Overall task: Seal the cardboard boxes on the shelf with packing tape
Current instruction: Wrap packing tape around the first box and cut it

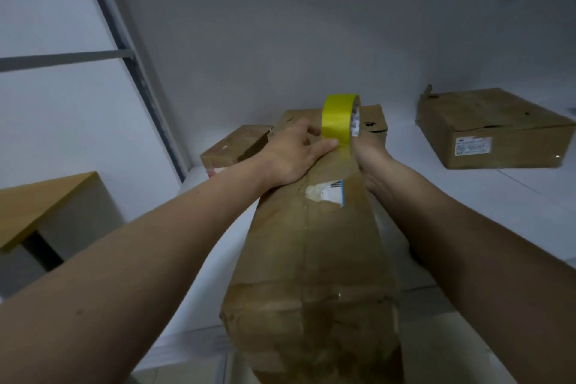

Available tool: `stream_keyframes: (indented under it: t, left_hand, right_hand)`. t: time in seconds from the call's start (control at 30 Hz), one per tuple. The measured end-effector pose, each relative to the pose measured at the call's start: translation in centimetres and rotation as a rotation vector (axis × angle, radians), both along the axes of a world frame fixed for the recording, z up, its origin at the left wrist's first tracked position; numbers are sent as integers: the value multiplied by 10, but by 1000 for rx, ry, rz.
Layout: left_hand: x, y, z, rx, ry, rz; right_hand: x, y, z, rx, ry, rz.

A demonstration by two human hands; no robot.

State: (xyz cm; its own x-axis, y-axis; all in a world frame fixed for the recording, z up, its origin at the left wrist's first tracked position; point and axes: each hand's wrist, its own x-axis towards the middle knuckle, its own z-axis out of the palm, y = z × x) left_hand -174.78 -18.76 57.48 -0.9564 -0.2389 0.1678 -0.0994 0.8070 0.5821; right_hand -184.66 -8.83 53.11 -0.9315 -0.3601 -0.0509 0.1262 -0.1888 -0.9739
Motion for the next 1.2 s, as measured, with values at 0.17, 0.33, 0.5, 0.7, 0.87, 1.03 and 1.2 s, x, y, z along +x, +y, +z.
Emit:
stream_keyframes:
  t: [0.17, 0.33, 0.5, 0.7, 0.87, 1.03, 1.2]
  left_hand:
    - [-3, 5, 24, 36, -215, 24]
    - [-22, 19, 32, 406, -293, 98]
    - [-32, 18, 12, 492, -23, 9]
    - [-28, 0, 8, 622, 46, 76]
    - [-19, 10, 12, 646, 5, 27]
    - [-14, 17, 16, 738, 23, -43]
    - [-14, 14, 12, 783, 86, -80]
  right_hand:
    - [2, 5, 18, 90, 41, 55]
    - [-8, 2, 22, 177, 141, 51]
    - [1, 29, 34, 151, 223, 31]
    - [18, 90, -7, 1287, 704, 33]
    - [42, 122, -30, 1820, 699, 278]
    - [43, 129, -38, 1746, 730, 271]
    - [57, 132, -38, 1631, 807, 127]
